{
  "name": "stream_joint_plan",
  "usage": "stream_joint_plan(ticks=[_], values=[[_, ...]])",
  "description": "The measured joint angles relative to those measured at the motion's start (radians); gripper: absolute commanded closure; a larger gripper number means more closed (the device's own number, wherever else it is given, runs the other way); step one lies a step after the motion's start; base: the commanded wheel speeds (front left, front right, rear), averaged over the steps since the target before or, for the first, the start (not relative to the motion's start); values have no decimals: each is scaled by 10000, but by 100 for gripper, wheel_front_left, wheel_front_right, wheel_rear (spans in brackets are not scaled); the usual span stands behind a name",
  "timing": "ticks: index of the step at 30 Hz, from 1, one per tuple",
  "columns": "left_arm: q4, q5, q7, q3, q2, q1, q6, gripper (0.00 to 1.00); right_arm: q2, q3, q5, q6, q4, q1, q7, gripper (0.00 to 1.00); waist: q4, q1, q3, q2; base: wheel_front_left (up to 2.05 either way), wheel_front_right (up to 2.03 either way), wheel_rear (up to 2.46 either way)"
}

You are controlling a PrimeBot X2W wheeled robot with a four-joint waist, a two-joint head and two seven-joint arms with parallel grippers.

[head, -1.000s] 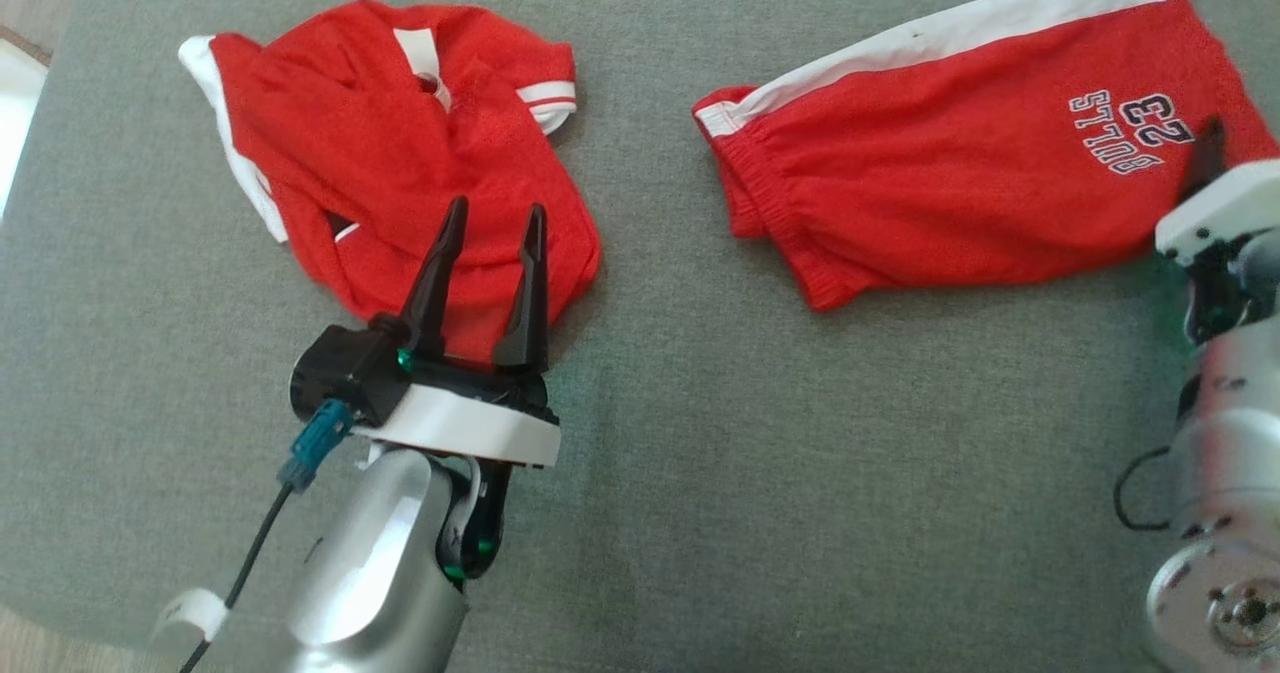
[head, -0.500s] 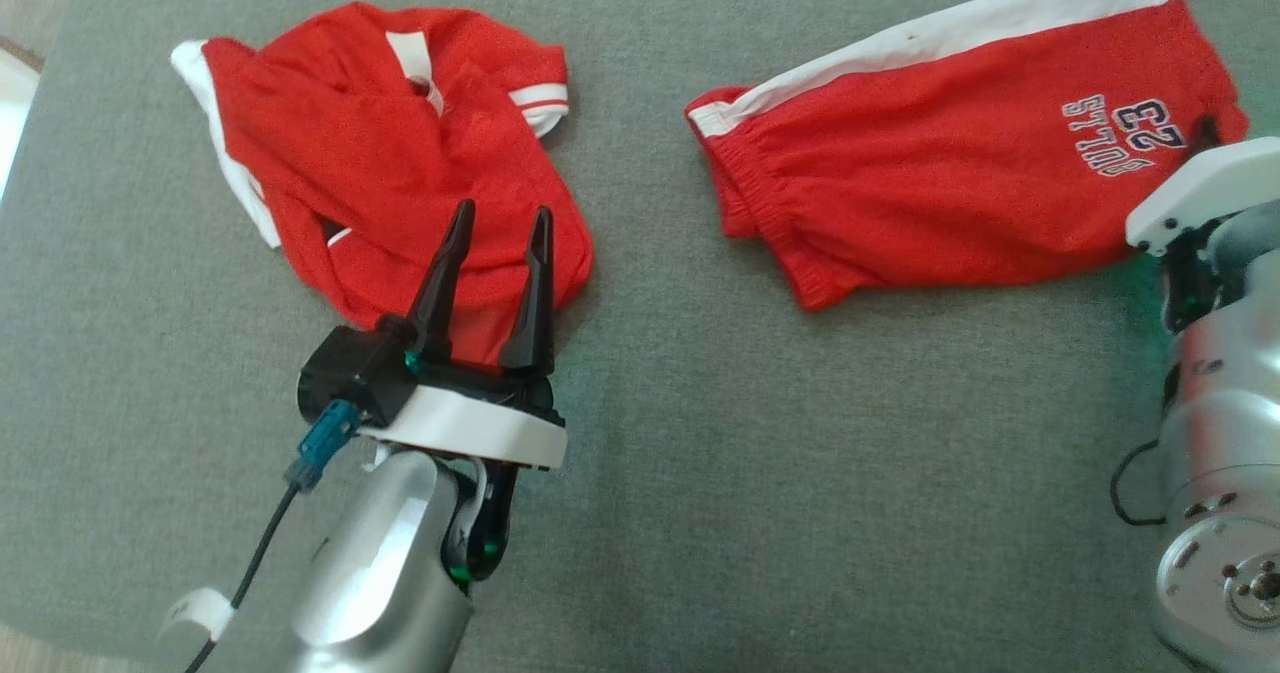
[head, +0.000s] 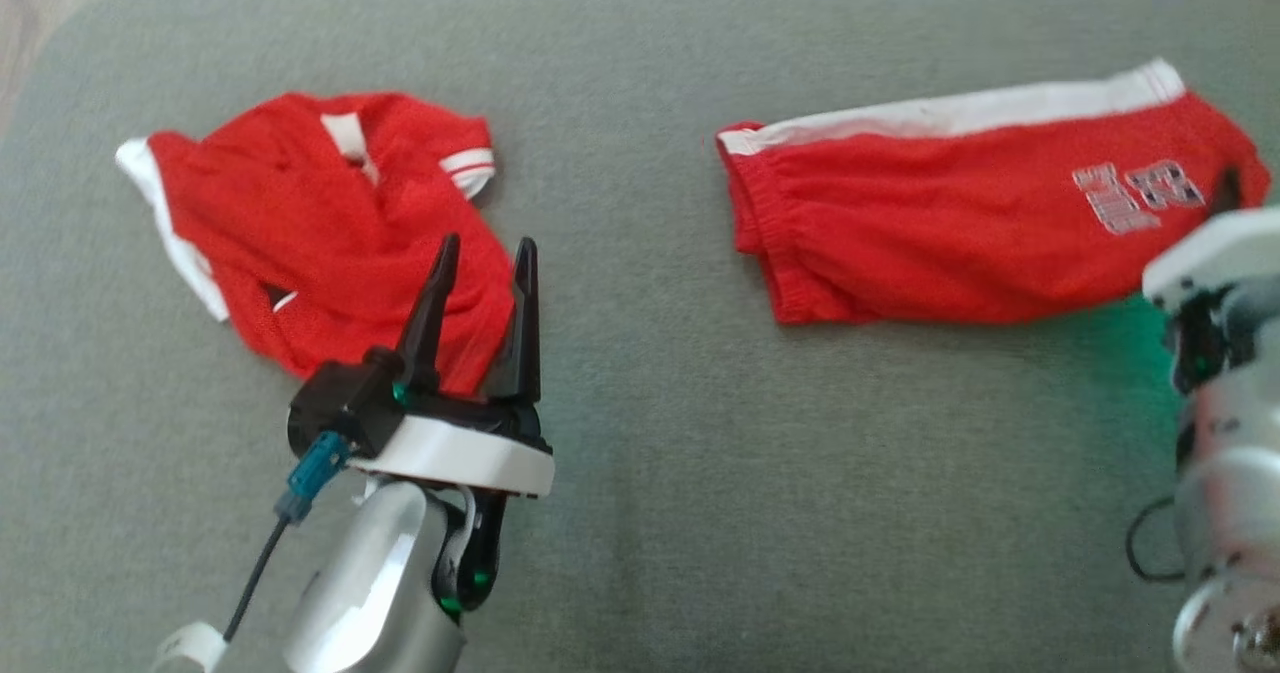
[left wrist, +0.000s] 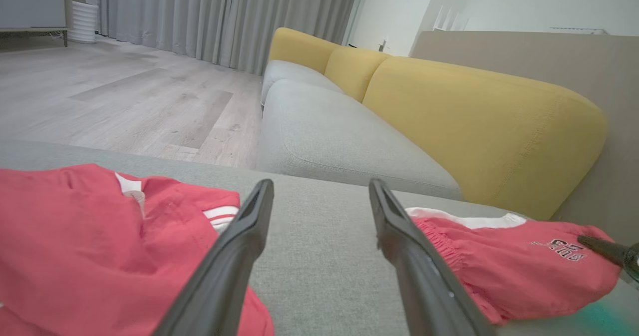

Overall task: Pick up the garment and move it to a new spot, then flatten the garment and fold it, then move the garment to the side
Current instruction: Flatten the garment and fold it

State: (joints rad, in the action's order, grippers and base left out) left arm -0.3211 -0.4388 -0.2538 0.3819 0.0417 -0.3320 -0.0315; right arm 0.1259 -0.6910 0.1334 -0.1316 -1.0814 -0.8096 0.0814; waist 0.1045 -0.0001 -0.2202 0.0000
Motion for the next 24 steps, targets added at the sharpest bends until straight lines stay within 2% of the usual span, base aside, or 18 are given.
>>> stream_joint_plan(ticks=[7,15,19,24], values=[[65,102,0,-92,0,148,-56,0,33,157,-842,2,268,715,21,100,-376,-1,214,0,0,0,0],[-4,190,0,-132,0,148,-136,0,-48,677,-1682,2,665,771,174,100,-244,1,118,0,0,0,0],[-113,272,0,-232,0,150,-136,0,-215,1333,-2176,2,867,794,341,100,-168,1,302,0,0,0,0],[-199,274,0,-293,0,210,-136,0,-470,2882,-3277,2,1350,881,466,100,-88,1,635,0,0,0,0]])
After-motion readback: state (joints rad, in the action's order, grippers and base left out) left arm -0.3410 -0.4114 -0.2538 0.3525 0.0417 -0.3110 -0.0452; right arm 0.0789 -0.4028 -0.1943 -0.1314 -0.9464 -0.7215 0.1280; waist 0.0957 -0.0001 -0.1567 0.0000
